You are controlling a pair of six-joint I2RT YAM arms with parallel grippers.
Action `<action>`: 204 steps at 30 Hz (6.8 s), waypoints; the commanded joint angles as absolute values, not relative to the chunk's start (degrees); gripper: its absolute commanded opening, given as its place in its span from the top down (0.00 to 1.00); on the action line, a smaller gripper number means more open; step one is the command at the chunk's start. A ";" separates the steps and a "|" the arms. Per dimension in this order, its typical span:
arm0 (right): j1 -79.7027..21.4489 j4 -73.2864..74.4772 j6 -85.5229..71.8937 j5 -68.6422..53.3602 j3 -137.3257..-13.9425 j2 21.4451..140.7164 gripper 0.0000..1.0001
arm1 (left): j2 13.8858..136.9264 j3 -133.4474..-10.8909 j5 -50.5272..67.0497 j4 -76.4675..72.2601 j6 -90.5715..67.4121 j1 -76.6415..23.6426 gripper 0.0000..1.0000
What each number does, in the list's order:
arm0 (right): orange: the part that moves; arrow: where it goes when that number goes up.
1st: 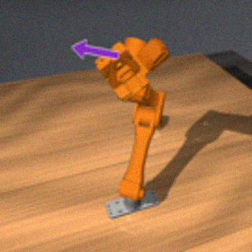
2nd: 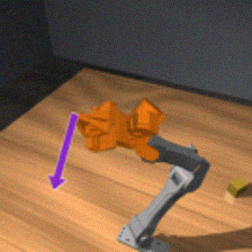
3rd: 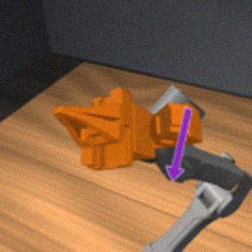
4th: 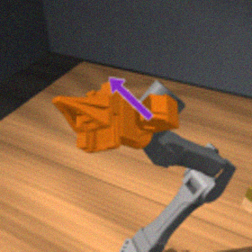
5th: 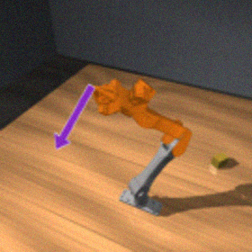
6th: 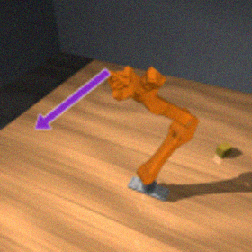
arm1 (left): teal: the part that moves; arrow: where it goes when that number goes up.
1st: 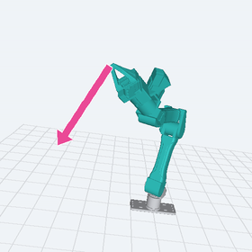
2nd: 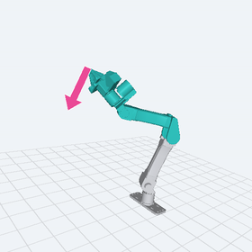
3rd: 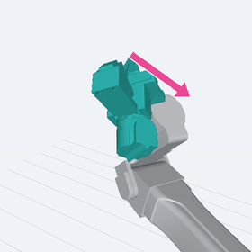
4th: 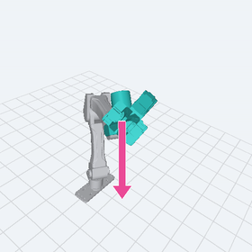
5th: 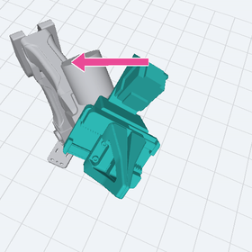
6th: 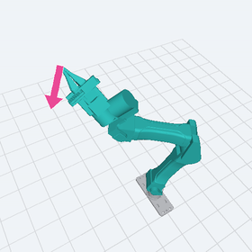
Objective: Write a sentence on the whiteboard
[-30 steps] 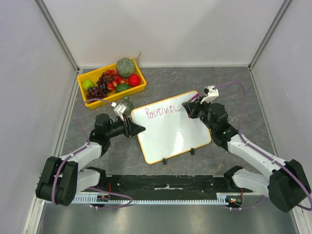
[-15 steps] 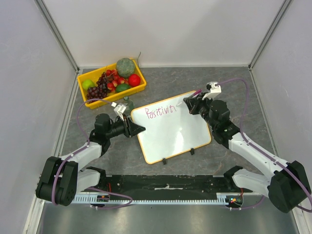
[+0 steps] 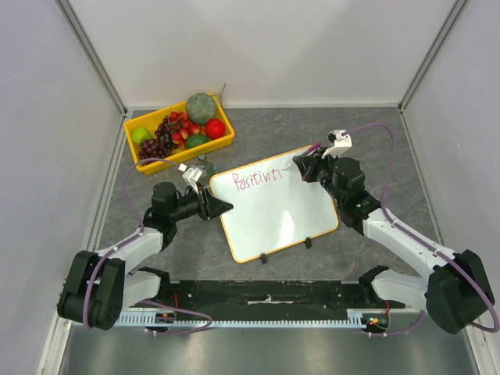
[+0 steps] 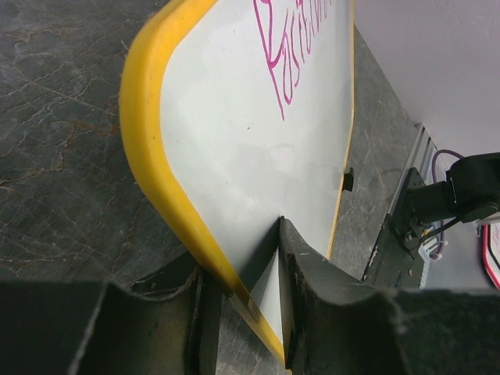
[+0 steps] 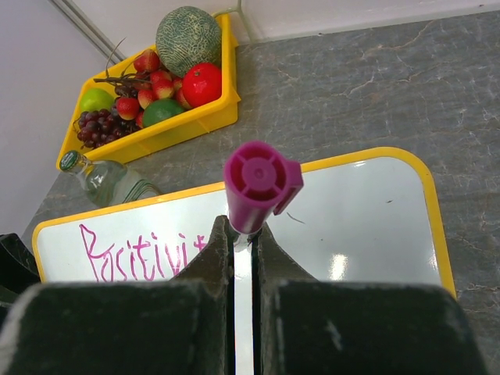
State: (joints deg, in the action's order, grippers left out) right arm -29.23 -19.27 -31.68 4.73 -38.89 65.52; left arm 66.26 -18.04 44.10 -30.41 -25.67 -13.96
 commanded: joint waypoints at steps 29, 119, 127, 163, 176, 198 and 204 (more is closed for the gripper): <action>-28.57 -21.97 -36.74 -5.36 -30.32 56.69 1.00 | 67.24 -18.37 43.59 -28.92 -21.27 -14.77 0.98; -24.96 -17.76 -28.74 2.99 -36.03 59.15 1.00 | 67.67 -18.54 44.03 -28.83 -21.27 -14.68 0.98; -24.87 -17.58 -29.36 3.25 -41.83 59.15 1.00 | 67.76 -18.55 44.12 -28.83 -21.27 -14.77 0.98; -24.96 -18.37 -29.00 6.50 -39.03 61.78 1.00 | 67.41 -18.46 44.03 -28.83 -21.27 -14.77 0.98; -24.70 -18.72 -28.48 6.59 -36.48 63.28 1.00 | 67.33 -18.46 44.03 -28.92 -21.27 -14.77 0.98; -24.35 -19.07 -28.48 7.21 -37.08 63.45 1.00 | 67.32 -18.46 44.03 -29.00 -21.27 -14.68 0.98; -24.08 -19.42 -28.13 7.82 -39.64 64.78 1.00 | 67.41 -18.37 44.12 -29.00 -21.27 -14.77 0.98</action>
